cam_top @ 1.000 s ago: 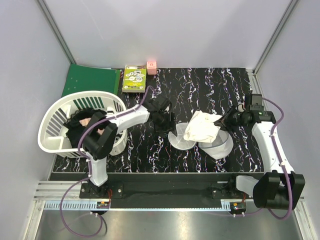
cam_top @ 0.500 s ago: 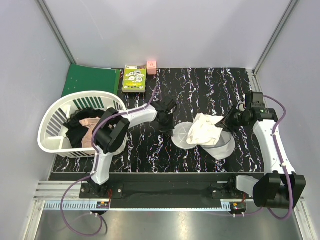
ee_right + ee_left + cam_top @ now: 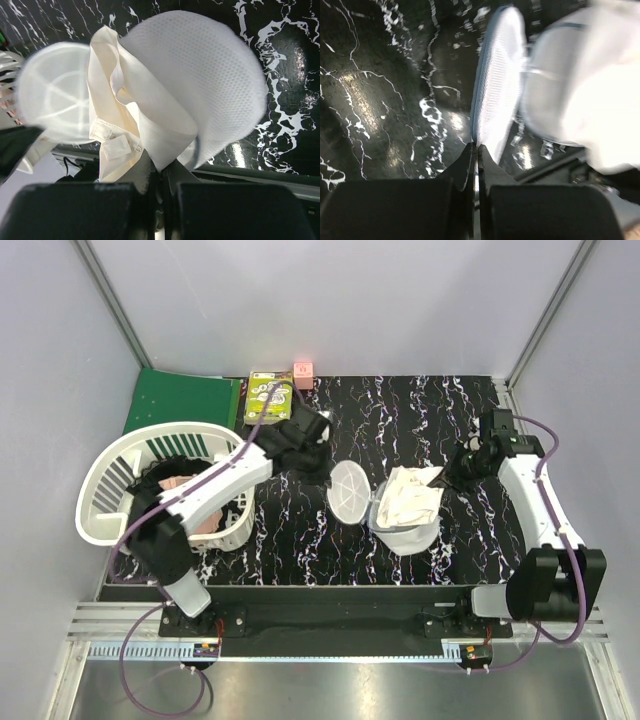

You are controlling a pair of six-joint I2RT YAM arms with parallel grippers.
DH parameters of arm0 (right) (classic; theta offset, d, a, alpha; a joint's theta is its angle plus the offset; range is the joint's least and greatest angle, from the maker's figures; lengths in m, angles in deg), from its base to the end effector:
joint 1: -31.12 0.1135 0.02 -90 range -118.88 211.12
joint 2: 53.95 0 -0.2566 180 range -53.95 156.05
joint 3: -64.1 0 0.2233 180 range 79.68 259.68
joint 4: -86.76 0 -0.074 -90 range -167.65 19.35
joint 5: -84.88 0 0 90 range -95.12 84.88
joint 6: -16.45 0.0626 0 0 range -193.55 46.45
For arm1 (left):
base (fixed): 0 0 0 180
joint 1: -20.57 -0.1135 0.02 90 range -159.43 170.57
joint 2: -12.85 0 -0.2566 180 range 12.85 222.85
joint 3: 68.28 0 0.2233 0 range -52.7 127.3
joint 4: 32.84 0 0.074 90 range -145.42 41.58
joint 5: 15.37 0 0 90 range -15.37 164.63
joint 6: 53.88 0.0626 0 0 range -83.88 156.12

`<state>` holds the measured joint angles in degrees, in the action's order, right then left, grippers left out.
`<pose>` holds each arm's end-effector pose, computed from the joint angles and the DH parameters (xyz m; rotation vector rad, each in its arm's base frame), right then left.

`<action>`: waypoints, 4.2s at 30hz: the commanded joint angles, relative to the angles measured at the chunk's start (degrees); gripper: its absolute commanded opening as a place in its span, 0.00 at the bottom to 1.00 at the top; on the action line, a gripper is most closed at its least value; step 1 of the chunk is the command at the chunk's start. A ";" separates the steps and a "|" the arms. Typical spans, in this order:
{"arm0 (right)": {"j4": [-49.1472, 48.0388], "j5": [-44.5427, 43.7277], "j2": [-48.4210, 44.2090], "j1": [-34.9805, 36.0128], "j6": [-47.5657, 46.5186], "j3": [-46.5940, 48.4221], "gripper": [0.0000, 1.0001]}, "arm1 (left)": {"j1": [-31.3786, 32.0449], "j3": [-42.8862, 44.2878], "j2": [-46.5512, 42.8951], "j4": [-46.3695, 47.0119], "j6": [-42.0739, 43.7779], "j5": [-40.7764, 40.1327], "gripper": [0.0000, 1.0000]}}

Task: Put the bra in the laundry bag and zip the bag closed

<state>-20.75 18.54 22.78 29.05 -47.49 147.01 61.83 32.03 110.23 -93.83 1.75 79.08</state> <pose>0.2366 0.0166 0.2670 0.5501 2.6917 0.6820 0.2585 -0.2332 0.2636 0.1918 2.6870 -0.5553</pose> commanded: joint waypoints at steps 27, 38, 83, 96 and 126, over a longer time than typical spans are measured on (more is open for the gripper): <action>-5.31 -12.06 11.41 15.15 -0.85 4.04 0.00 | 2.78 10.63 -8.44 -3.20 -2.19 13.04 0.00; -1.53 -20.67 13.10 22.89 5.66 5.80 0.00 | 7.26 13.35 -5.10 -3.02 -1.05 9.89 0.00; -8.30 -13.11 15.03 32.12 7.42 4.13 0.00 | 12.09 6.42 -11.68 7.08 3.87 2.94 0.00; -0.66 -23.31 11.35 37.66 13.66 6.76 0.00 | 12.71 -1.59 -19.33 23.52 7.82 6.44 0.00; -29.22 -2.76 14.50 37.84 11.91 -4.84 0.57 | 5.25 -24.34 -34.45 34.77 -0.43 3.90 0.00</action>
<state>-47.52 8.27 38.17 66.69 -31.95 142.38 69.50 9.52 78.23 -64.28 3.15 83.10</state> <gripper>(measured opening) 0.492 0.012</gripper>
